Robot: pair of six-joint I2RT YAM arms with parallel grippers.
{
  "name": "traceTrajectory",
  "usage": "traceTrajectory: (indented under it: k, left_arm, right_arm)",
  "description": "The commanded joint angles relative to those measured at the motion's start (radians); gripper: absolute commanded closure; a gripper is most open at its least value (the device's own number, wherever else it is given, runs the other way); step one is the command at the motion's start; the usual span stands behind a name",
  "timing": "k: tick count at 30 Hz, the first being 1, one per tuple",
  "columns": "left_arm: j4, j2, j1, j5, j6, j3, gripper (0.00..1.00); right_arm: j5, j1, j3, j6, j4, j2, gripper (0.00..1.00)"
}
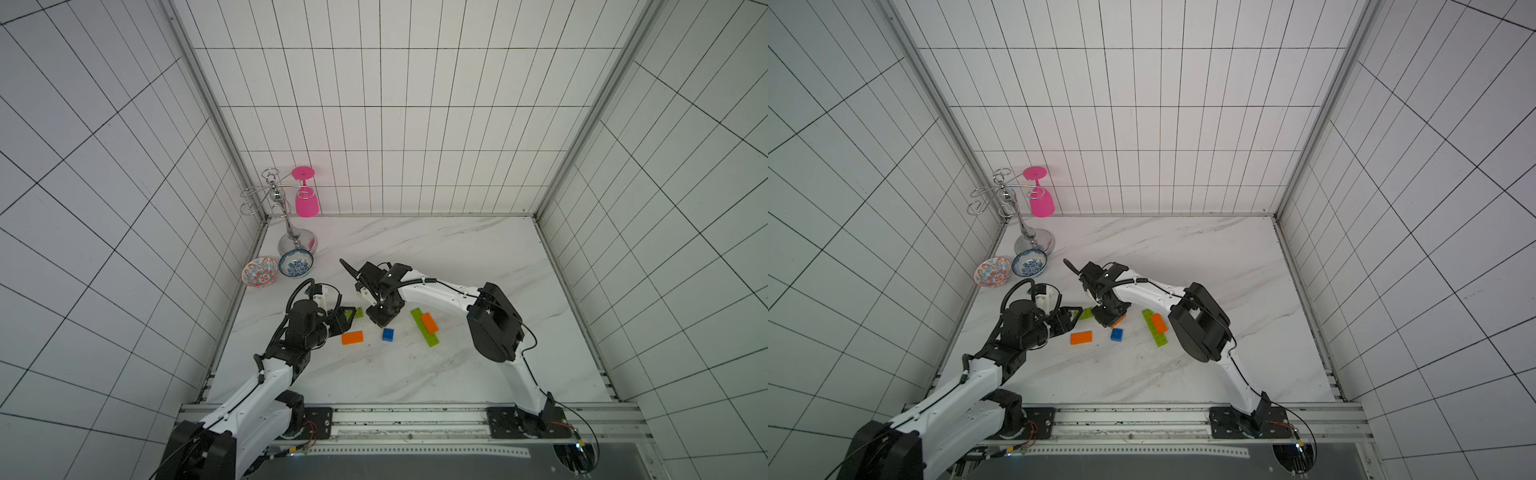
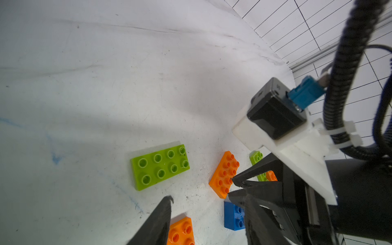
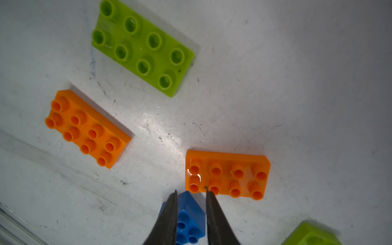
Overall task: Assemble a small pinwheel with lego
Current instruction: Pick up the lego brick from the center of the board.
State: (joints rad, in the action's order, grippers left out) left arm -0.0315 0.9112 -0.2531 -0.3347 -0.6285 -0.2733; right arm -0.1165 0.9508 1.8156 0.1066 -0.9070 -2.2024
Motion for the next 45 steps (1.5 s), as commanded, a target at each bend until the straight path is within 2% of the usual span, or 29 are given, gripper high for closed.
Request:
traceTrajectory:
  k: [1, 20, 23, 41, 45]
  left_arm:
    - [0.009, -0.014, 0.006, 0.004, 0.0, 0.007, 0.43]
    - [0.024, -0.028, 0.006, 0.01, 0.011, 0.018, 0.43]
    - [0.024, -0.028, 0.006, 0.012, 0.012, 0.02, 0.43]
    - [0.047, -0.051, 0.006, 0.027, 0.016, 0.019, 0.43]
    - [0.054, -0.054, 0.006, 0.032, 0.02, 0.016, 0.43]
  right_arm:
    - [-0.021, 0.006, 0.077, -0.014, -0.054, -0.03, 0.75]
    - [-0.012, 0.009, 0.076, -0.005, -0.088, -0.086, 0.76]
    - [0.012, 0.009, 0.071, -0.002, -0.091, -0.095, 0.8]
    - [0.137, 0.053, 0.108, 0.028, -0.118, -0.136, 0.85]
    - [0.12, 0.058, 0.108, 0.043, -0.113, -0.139, 0.87]
